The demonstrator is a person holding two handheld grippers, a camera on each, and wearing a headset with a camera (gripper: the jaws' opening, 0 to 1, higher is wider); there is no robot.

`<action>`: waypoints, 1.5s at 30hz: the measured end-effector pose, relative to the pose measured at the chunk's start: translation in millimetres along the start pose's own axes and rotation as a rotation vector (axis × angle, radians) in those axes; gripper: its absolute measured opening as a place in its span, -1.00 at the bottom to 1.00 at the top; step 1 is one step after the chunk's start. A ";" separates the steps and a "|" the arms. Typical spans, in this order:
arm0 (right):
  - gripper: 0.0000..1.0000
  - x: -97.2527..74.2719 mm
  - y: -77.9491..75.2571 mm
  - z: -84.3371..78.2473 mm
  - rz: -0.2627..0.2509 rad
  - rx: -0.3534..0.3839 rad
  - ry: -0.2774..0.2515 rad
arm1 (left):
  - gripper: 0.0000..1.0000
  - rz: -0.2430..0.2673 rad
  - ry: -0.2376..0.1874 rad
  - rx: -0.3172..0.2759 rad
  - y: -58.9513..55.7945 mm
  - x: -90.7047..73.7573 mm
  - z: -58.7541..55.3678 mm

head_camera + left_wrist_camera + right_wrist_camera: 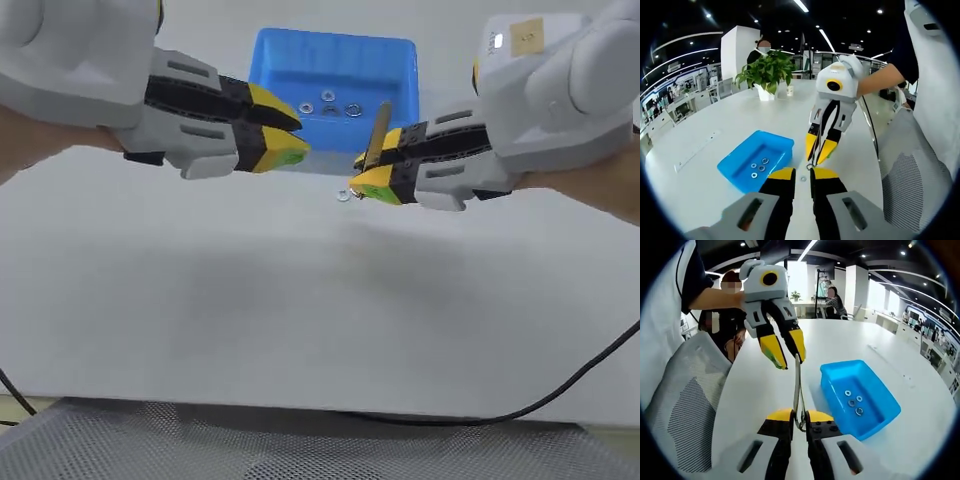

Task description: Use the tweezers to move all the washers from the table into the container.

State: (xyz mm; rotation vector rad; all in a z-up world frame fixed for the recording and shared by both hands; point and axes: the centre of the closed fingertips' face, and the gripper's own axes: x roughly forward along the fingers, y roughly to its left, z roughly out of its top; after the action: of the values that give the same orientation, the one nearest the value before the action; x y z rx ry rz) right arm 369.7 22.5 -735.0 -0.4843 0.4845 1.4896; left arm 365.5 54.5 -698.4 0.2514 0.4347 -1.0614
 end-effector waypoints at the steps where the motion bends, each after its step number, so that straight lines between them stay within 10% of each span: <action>1: -0.80 -2.5 -0.8 4.0 -0.003 0.004 -0.006 | -0.68 0.008 -0.008 -0.004 0.8 -2.0 0.7; 17: -0.80 -13.2 -12.8 51.1 0.001 -0.039 -0.026 | -0.69 0.094 -0.062 -0.054 6.2 -35.3 -10.3; 27: -0.79 -12.3 -49.1 77.8 -0.045 -0.046 -0.067 | -0.69 0.150 -0.101 -0.102 16.9 -49.3 -15.6; 37: -0.79 20.3 -105.2 51.1 -0.093 -0.021 -0.031 | -0.69 0.152 -0.093 -0.140 19.5 -47.8 -27.6; 45: -0.79 43.8 -115.3 22.3 -0.069 -0.007 0.013 | -0.68 0.165 -0.090 -0.158 39.8 -42.9 -28.1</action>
State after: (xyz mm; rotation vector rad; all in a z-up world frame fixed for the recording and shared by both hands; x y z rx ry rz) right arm 486.2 68.2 -741.4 -0.5112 0.4684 1.4229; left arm 376.5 118.3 -703.9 0.0965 0.4078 -0.8685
